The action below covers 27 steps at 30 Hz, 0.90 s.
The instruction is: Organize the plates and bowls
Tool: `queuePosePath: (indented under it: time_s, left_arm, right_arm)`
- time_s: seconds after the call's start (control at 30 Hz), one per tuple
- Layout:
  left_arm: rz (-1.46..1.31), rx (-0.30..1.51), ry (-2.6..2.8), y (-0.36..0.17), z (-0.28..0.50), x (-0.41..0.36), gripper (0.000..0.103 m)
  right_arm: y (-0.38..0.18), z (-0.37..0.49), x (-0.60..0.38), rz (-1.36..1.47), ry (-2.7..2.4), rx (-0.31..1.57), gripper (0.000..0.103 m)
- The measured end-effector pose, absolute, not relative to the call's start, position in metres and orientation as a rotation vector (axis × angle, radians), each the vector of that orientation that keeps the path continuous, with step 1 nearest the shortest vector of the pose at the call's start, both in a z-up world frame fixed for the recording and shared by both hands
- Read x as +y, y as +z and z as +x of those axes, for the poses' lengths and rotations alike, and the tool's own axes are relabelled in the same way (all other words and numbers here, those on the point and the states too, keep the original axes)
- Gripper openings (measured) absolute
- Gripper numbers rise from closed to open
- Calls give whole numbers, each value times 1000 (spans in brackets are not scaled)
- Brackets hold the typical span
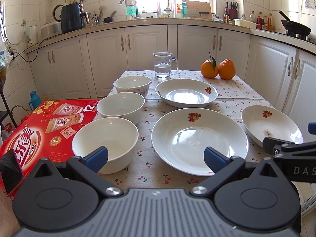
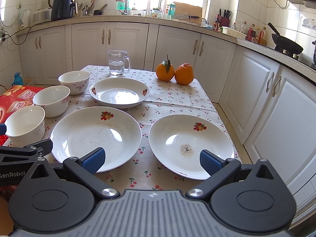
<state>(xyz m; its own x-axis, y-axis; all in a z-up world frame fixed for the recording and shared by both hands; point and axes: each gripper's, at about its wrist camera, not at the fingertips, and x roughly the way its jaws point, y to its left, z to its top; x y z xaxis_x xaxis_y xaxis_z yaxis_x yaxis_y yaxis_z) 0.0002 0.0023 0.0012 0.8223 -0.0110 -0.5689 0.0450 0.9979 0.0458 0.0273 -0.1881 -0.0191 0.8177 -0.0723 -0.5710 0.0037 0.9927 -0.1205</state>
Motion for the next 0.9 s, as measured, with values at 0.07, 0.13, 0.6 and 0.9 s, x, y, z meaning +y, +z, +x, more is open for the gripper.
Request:
queuePosePath:
  time_s: [0.07,0.13,0.6,0.9]
  left_arm:
    - [58,605,-30,1,0,2,102]
    - [58,605,-30,1,0,2,102]
    - [61,589,-35,5,2,4,102]
    - [68,589,-109,7,19,4,102]
  right_arm:
    - [-19,27,-188,-117,-41,611,103]
    - [-19,26,-188,-118,-41,610,103]
    - [-19,26,-188,-117,-41,606,103]
    - [-17,28,-191,-144,-3,599,103]
